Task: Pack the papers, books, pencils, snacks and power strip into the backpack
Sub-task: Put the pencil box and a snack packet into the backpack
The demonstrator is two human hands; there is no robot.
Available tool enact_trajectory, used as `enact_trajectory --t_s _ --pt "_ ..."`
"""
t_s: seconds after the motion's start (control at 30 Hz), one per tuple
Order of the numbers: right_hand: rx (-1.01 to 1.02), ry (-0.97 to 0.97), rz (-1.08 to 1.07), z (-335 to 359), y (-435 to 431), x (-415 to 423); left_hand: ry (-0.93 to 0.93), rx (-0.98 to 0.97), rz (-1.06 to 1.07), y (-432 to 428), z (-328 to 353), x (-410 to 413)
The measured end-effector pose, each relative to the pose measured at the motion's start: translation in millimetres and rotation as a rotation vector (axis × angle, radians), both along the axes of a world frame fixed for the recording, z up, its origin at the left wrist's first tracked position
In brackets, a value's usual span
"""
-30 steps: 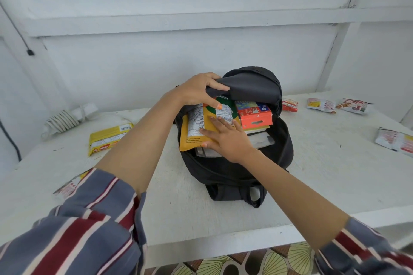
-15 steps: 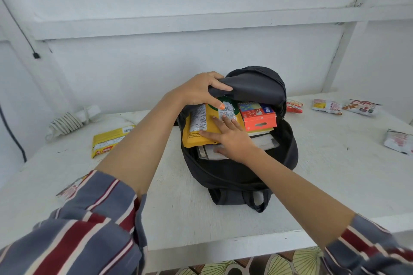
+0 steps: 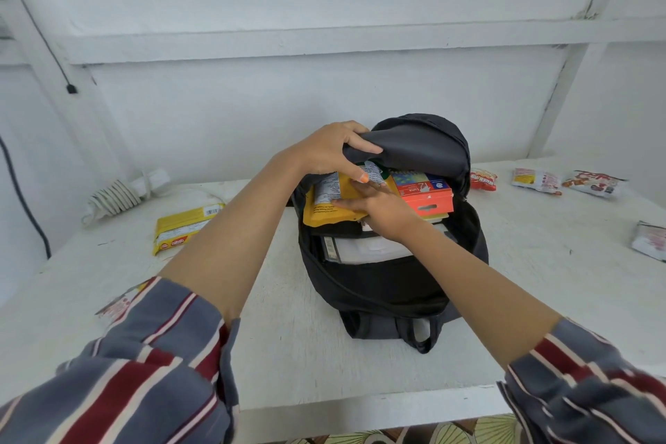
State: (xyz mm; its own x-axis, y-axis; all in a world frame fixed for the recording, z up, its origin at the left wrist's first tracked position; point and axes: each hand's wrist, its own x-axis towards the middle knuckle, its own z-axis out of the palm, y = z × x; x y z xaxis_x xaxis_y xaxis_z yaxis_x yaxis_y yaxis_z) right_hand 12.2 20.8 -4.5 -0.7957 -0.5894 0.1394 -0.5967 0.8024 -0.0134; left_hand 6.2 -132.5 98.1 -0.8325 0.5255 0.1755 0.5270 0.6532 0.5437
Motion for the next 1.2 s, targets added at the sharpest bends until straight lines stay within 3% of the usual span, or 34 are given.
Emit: enact_trajectory --t_s 0.13,0.23,1.2 --pt "-0.157 -0.175 0.061 5.9 8.7 -4.1 -0.013 0.0 -0.001 0.0 0.1 0.1" --pt "-0.232 -0.2 0.065 5.5 12.7 -2.8 -0.015 0.002 -0.003 0.2 0.3 0.4" --pt "-0.127 -0.108 0.01 3.3 8.9 -21.4 -0.019 -0.049 0.018 2.4 2.5 5.5"
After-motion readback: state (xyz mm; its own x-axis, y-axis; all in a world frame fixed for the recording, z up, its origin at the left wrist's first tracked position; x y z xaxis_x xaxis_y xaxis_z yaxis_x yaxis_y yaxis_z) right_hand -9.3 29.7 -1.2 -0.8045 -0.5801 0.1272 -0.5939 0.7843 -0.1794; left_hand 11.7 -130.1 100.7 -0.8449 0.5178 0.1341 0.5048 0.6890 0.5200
